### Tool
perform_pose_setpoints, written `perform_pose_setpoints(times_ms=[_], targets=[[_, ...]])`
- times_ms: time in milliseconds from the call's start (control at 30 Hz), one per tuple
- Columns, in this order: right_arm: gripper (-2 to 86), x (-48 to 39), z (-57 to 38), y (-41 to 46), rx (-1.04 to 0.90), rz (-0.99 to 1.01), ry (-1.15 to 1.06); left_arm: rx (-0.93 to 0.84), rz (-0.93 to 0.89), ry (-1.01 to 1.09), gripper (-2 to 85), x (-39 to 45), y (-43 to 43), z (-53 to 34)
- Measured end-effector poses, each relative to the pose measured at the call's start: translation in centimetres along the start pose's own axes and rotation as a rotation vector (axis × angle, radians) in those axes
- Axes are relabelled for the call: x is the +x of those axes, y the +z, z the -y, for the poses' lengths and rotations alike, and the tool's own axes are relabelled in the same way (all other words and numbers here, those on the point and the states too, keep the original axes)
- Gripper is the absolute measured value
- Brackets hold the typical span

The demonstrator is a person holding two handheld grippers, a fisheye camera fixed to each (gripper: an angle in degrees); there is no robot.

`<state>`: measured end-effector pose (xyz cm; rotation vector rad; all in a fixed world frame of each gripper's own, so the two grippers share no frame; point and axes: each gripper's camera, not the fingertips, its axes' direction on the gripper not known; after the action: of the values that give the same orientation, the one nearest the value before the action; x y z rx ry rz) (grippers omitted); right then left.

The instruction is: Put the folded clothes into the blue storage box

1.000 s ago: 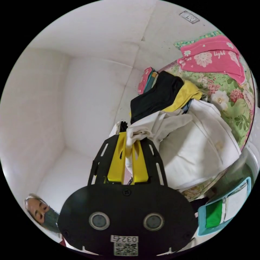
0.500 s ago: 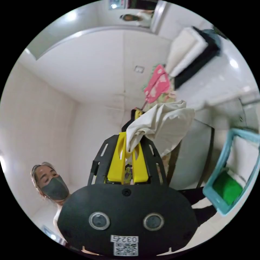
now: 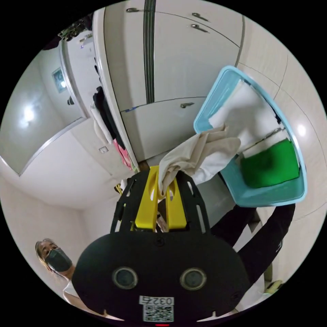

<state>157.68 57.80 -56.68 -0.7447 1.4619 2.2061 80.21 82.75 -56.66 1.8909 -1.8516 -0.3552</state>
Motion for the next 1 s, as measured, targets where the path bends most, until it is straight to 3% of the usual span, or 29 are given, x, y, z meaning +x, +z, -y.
perform_pose_setpoints(times_ms=[233,300,400,467,567,733,1000], targets=[[2.2,-1.8,7.4,0.2,0.084,0.002,-0.184,0.049,0.179,0.164,2.7,-2.9,3.1,5.1],[3.1,0.1,9.0,0.7,0.1,-0.071,-0.168,0.0,0.23,0.205,3.2,-3.2,6.2,5.3],[8.3,6.6,10.5,1.0,0.114,-0.299,0.032,-0.231,0.284,0.176,4.4,-4.3,14.4,4.2],[7.7,11.5,8.9,-0.5,0.201,-0.294,0.218,-0.468,0.191,0.098,3.2,-5.4,19.8,1.4],[6.9,14.2,5.6,-1.2,0.181,-0.226,0.274,-0.512,-0.031,-0.04,0.7,-5.9,20.2,-2.7],[6.4,12.6,1.0,-2.0,0.106,-0.195,0.187,-0.407,-0.203,-0.15,-0.9,-4.5,14.5,-6.0],[5.4,0.2,-0.1,1.8,-0.123,-0.06,-0.184,-0.051,-0.116,-0.282,-0.9,-1.8,-0.8,-5.3]])
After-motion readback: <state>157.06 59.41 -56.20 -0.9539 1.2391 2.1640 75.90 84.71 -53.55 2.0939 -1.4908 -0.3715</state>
